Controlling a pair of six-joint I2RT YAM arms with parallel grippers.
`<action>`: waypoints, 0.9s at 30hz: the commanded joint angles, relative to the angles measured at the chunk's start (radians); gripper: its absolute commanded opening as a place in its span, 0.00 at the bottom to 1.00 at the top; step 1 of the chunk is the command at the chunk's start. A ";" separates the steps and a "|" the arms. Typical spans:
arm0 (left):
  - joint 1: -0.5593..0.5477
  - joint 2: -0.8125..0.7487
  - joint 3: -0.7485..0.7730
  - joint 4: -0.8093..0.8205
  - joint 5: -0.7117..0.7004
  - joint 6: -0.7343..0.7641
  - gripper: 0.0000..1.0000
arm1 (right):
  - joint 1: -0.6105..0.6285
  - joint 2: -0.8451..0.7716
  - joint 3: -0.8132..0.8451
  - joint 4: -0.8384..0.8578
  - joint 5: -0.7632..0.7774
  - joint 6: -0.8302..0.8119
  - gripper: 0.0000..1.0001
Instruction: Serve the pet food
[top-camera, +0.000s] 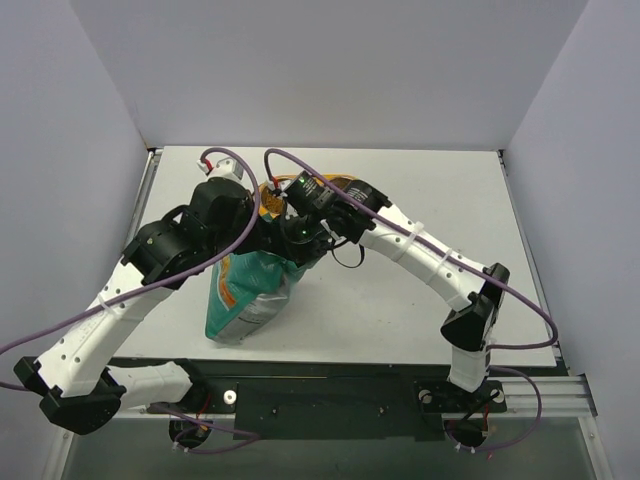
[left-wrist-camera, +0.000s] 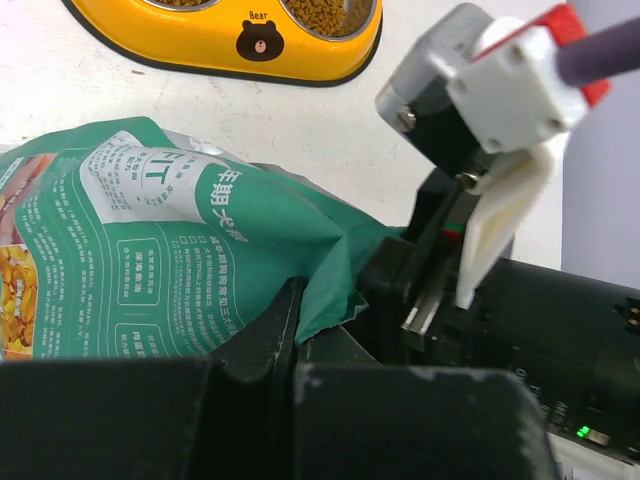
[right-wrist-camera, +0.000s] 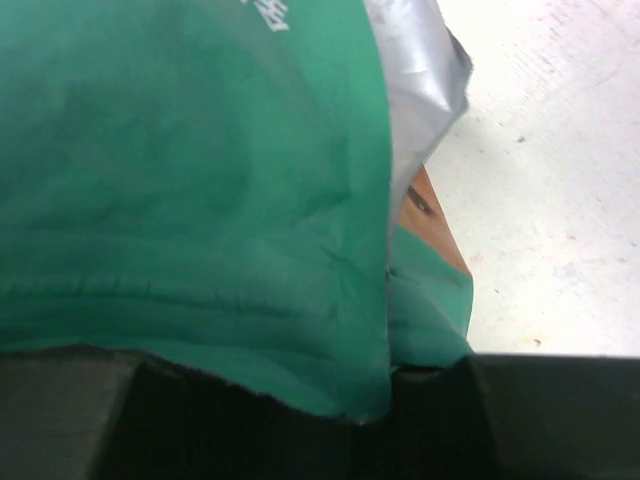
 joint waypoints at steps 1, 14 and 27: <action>0.004 -0.008 0.052 0.160 -0.004 -0.044 0.00 | 0.007 0.037 -0.105 0.167 -0.200 0.054 0.00; 0.004 -0.063 0.043 0.148 -0.082 -0.014 0.00 | -0.106 -0.156 -0.493 1.017 -0.658 0.552 0.00; 0.005 -0.146 0.018 0.149 -0.165 0.022 0.00 | -0.269 -0.371 -0.714 1.240 -0.676 0.778 0.00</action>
